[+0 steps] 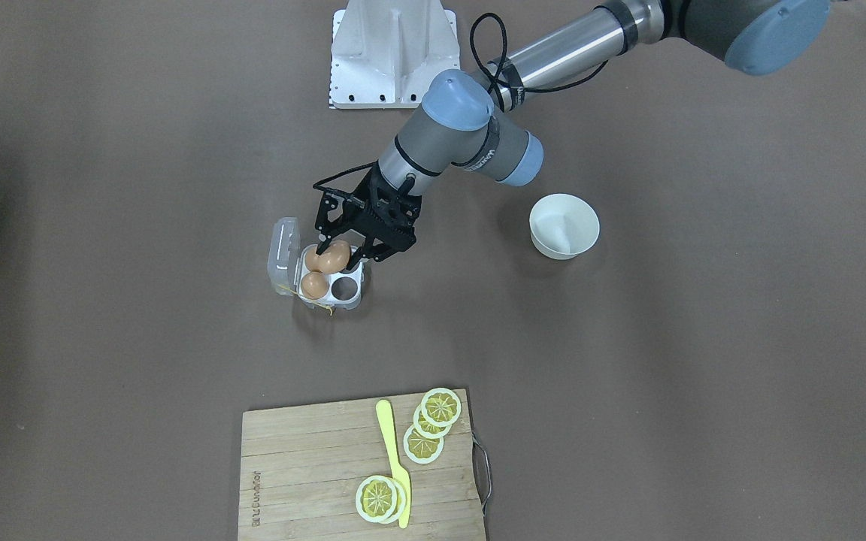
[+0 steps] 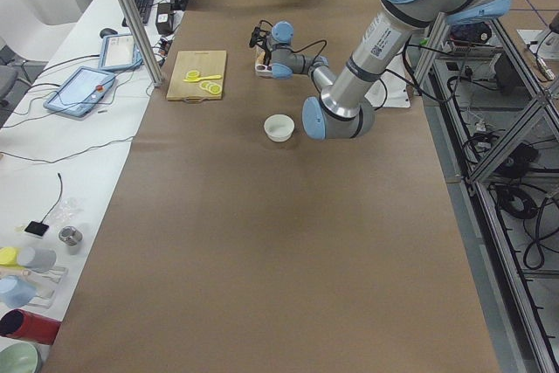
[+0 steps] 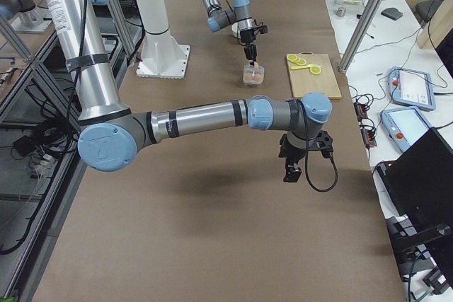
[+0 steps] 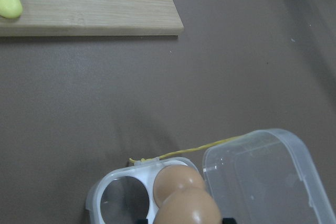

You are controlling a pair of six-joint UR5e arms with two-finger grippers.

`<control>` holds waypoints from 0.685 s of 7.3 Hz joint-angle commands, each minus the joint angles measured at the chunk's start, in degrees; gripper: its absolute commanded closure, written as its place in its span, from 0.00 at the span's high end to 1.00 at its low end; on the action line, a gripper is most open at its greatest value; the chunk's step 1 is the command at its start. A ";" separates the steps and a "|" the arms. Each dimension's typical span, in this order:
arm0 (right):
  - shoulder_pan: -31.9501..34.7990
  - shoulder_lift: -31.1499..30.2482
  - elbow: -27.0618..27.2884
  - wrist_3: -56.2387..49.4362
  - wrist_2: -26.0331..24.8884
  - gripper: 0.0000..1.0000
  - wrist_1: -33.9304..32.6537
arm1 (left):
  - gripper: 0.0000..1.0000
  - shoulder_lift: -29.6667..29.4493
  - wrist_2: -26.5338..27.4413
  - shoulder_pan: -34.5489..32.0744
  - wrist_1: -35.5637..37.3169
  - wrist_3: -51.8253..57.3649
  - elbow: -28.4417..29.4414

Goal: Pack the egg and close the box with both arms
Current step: 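Lower the egg into an empty box slot and open the left gripper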

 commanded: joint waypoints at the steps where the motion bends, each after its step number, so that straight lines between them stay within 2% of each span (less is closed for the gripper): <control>1: 0.00 0.00 0.01 0.08 0.04 1.00 0.00 | 0.54 0.37 0.32 0.04 -0.16 0.24 0.33; 2: 0.00 0.00 0.01 -0.01 -0.05 1.00 0.00 | 0.63 0.54 0.41 0.04 -0.50 0.33 0.24; 5: 0.00 0.00 0.01 -0.01 -0.05 1.00 0.00 | 0.64 0.55 0.41 0.04 -0.60 0.33 0.24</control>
